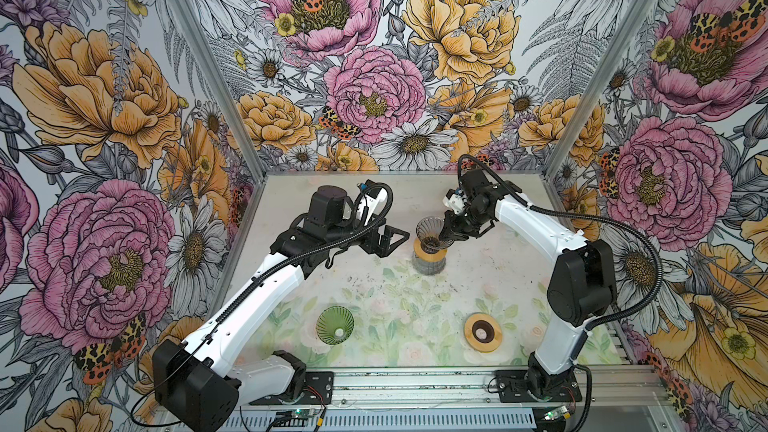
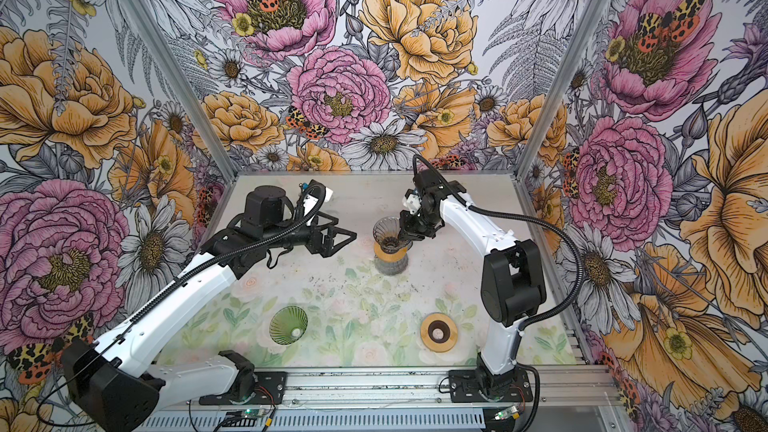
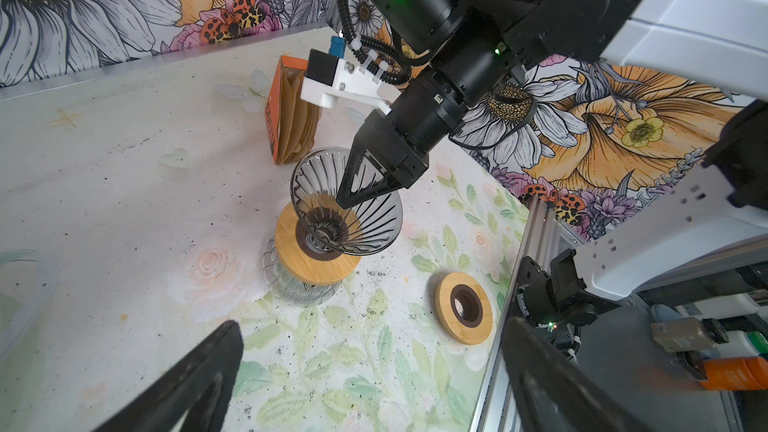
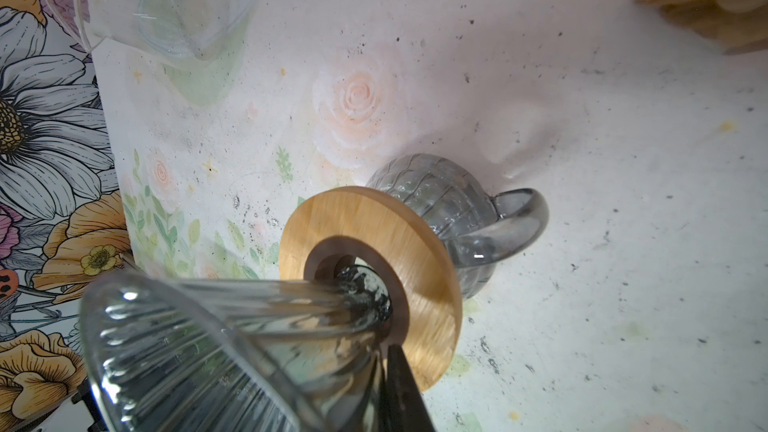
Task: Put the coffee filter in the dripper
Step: 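Lower the glass dripper into the wooden ring hole with the right gripper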
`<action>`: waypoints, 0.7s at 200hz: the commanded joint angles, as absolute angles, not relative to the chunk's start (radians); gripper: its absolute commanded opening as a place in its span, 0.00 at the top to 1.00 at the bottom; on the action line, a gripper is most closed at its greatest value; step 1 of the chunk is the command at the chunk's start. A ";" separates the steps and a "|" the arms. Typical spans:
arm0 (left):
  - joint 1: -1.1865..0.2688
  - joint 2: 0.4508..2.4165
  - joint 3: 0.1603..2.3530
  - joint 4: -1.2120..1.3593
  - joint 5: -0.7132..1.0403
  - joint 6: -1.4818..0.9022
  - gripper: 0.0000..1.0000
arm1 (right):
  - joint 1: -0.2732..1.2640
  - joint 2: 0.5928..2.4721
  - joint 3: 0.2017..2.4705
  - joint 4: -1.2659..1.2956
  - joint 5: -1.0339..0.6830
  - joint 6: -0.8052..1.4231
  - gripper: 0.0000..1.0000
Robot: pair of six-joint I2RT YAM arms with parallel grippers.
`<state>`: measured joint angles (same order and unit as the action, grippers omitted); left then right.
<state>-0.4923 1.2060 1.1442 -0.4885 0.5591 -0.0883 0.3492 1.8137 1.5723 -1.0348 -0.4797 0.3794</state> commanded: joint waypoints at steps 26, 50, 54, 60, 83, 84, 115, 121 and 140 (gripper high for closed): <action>-0.482 1.204 1.133 -0.467 0.588 -0.100 0.01 | 0.361 1.830 1.591 -1.005 -0.463 0.367 0.87; -0.482 1.203 1.133 -0.466 0.590 -0.101 0.01 | 0.367 1.835 1.586 -1.003 -0.449 0.367 0.87; -0.481 1.204 1.133 -0.468 0.591 -0.101 0.01 | 0.369 1.836 1.586 -1.002 -0.448 0.367 0.87; -0.481 1.203 1.133 -0.467 0.591 -0.101 0.01 | 0.371 1.837 1.586 -1.001 -0.445 0.367 0.87; -0.482 1.204 1.133 -0.467 0.592 -0.102 0.01 | 0.379 1.842 1.585 -0.995 -0.444 0.370 0.87; -0.481 1.204 1.133 -0.467 0.593 -0.102 0.01 | 0.379 1.842 1.584 -0.994 -0.444 0.370 0.87; -0.482 1.206 1.132 -0.467 0.594 -0.102 0.01 | 0.383 1.845 1.577 -0.982 -0.445 0.376 0.87; -0.482 1.206 1.133 -0.467 0.595 -0.101 0.01 | 0.384 1.846 1.575 -0.981 -0.445 0.376 0.87; -0.480 1.206 1.133 -0.468 0.596 -0.102 0.01 | 0.384 1.842 1.569 -0.979 -0.444 0.375 0.85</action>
<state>-0.4919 1.2060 1.1442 -0.4885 0.5701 -0.0982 0.3748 1.8343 1.5723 -1.0080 -0.4496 0.3794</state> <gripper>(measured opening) 0.988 0.140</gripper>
